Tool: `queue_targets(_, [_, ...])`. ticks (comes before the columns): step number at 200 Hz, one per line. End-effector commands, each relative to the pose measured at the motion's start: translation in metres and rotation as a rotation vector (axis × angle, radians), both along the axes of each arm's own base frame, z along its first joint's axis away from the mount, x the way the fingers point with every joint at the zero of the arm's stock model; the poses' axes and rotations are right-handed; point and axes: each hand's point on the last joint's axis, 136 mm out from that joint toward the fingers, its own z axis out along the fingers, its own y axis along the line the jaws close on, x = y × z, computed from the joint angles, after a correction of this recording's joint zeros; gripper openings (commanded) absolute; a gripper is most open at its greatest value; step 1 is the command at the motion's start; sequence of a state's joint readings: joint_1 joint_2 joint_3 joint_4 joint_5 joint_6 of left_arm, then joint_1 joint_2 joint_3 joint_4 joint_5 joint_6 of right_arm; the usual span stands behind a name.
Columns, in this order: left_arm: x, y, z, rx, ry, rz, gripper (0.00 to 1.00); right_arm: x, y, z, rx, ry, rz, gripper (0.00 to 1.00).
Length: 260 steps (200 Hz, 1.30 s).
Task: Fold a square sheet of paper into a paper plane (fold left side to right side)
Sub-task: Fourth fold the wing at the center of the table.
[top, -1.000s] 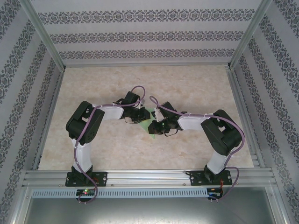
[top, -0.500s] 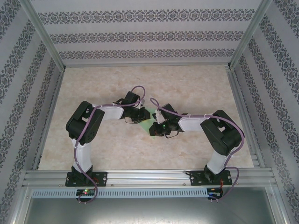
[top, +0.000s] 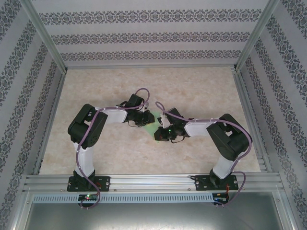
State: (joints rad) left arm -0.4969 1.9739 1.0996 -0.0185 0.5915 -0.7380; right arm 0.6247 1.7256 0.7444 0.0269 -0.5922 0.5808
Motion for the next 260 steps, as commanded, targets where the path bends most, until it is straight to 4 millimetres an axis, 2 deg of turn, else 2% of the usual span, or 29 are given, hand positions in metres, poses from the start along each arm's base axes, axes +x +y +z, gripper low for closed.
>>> queue_targets(1, [-0.023,0.016,-0.036,0.124,0.1,0.005,0.21,-0.028,-0.013,-0.01,-0.04,0.103,0.01,0.06])
queue_targets(54, [-0.023,0.016,-0.036,0.124,0.098,0.004,0.21,-0.034,-0.015,-0.009,-0.028,0.115,0.011,0.0])
queue_targets(112, [-0.023,0.016,-0.035,0.12,0.099,0.002,0.2,-0.04,-0.022,-0.008,-0.031,0.127,0.004,0.0])
queue_targets(128, [-0.022,0.015,-0.034,0.117,0.097,0.003,0.21,-0.038,-0.023,0.003,-0.002,0.111,0.002,0.0])
queue_targets(156, [-0.022,0.014,-0.032,0.113,0.095,0.002,0.2,-0.027,-0.019,0.034,0.086,0.059,-0.005,0.0])
queue_targets(168, [-0.022,0.013,-0.032,0.112,0.095,0.002,0.2,-0.018,-0.015,0.046,0.126,0.031,-0.016,0.0])
queue_targets(180, [-0.022,0.013,-0.032,0.112,0.094,0.001,0.21,-0.006,-0.013,0.05,0.145,0.013,-0.046,0.0])
queue_targets(226, [-0.022,0.011,-0.032,0.113,0.093,-0.002,0.2,0.037,0.0,0.037,0.138,0.001,-0.125,0.0])
queue_targets(242, [-0.023,0.011,-0.032,0.113,0.094,-0.002,0.2,0.041,0.0,0.025,0.104,0.014,-0.132,0.0])
queue_targets(260, [-0.023,0.011,-0.031,0.112,0.092,-0.004,0.2,0.041,-0.011,0.009,0.034,0.03,-0.151,0.0])
